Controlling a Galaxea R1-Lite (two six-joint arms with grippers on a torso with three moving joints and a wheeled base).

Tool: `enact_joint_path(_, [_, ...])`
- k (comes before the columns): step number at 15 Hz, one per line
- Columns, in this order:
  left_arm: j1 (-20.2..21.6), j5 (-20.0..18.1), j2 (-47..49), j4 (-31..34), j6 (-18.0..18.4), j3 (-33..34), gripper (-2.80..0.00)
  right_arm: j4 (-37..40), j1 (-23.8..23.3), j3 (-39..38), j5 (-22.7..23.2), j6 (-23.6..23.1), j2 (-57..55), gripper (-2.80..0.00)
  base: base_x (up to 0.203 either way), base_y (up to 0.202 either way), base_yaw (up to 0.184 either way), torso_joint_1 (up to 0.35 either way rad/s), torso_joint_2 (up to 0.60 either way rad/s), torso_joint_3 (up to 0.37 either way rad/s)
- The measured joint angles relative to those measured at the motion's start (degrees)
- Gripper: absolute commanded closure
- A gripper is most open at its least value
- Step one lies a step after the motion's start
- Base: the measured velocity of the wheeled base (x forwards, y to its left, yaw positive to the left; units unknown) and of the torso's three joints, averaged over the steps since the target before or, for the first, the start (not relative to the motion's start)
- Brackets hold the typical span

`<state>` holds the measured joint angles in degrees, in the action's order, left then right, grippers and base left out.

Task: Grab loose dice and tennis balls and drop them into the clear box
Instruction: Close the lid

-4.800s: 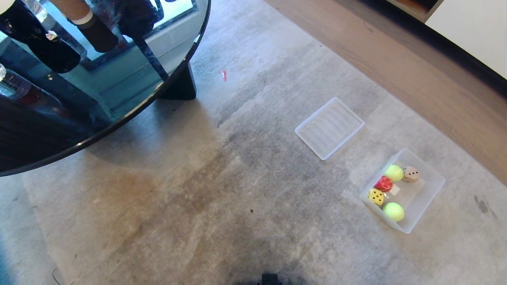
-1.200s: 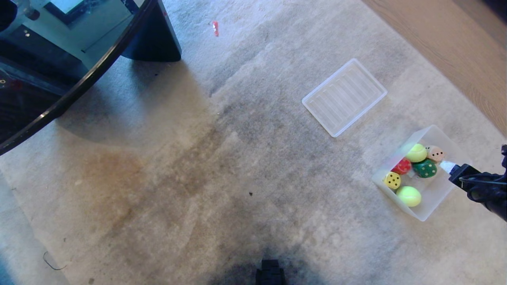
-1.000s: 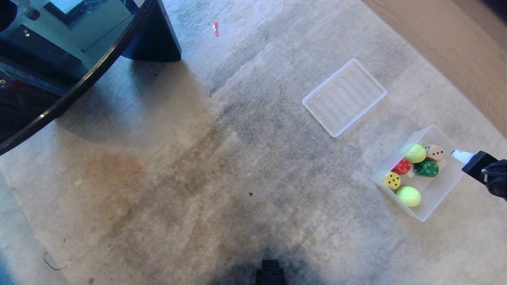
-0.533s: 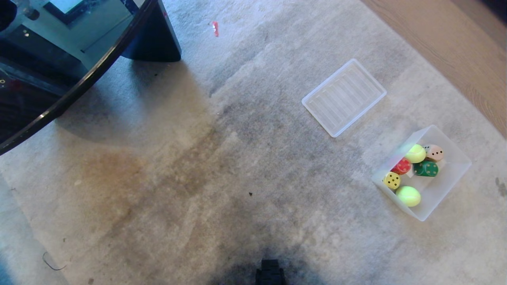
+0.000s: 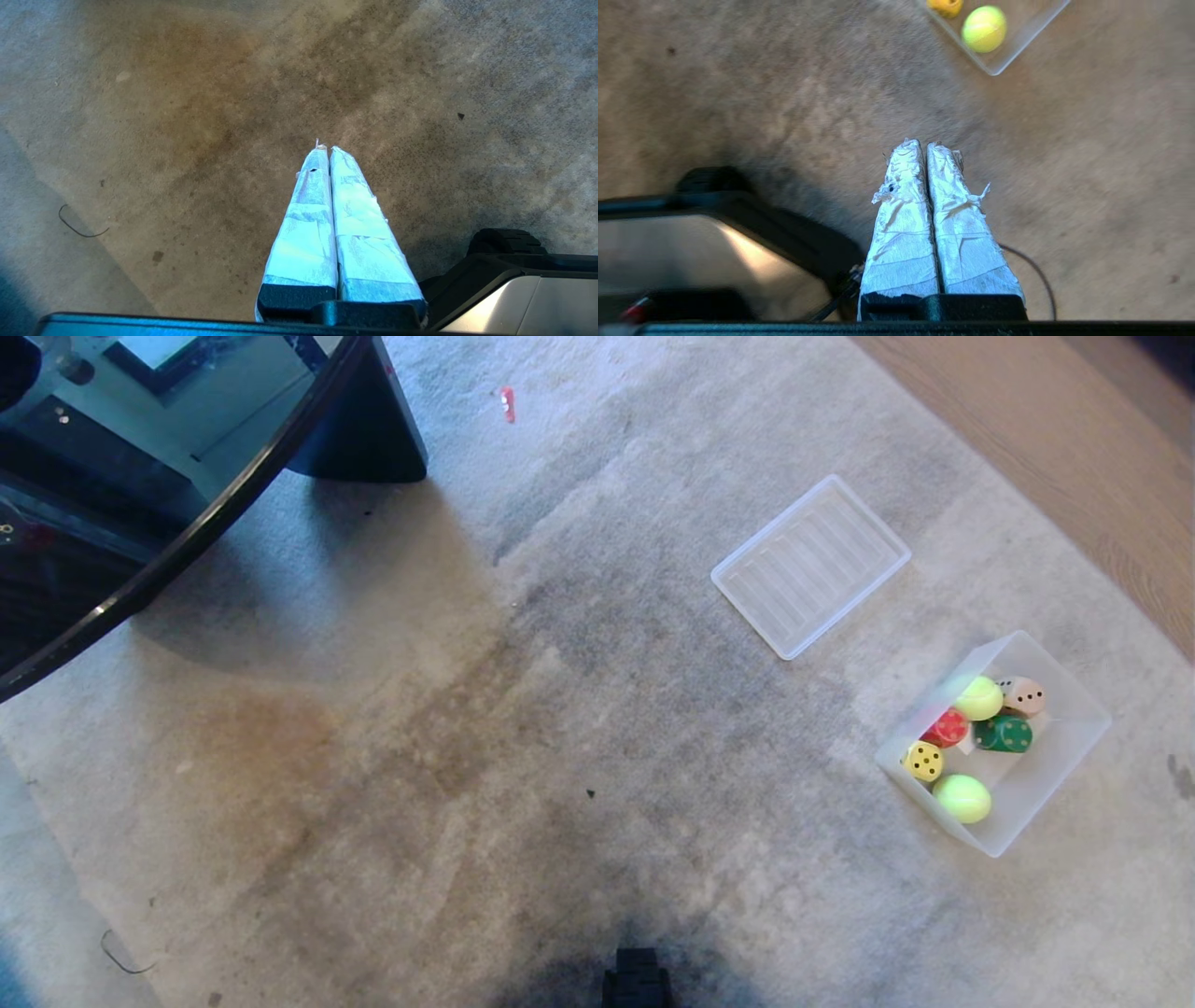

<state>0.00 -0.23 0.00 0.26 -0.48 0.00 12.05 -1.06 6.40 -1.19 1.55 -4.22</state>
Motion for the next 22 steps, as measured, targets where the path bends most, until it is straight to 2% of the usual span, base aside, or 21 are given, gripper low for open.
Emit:
enact_joint_path(5, [0.00,-0.10,0.00,-0.10,0.44,0.00,0.00,-1.52,0.36,-2.07,-0.85,-0.24,3.83,0.00,0.000,0.000,0.000,0.000,0.00,0.000])
enact_joint_path(17, [0.00,0.13,0.00,-0.02,-0.15,0.00,0.00,-1.23,0.36,-2.18,-0.83,-0.26,4.38,0.00,0.000,0.000,0.000,0.000,0.00,0.003])
enact_joint_path(22, [0.00,0.48,0.00,0.03,-0.26,0.00,0.00,-1.27,0.36,-2.21,-0.72,-0.50,4.38,0.00,0.000,0.000,0.000,0.003,0.00,0.179])
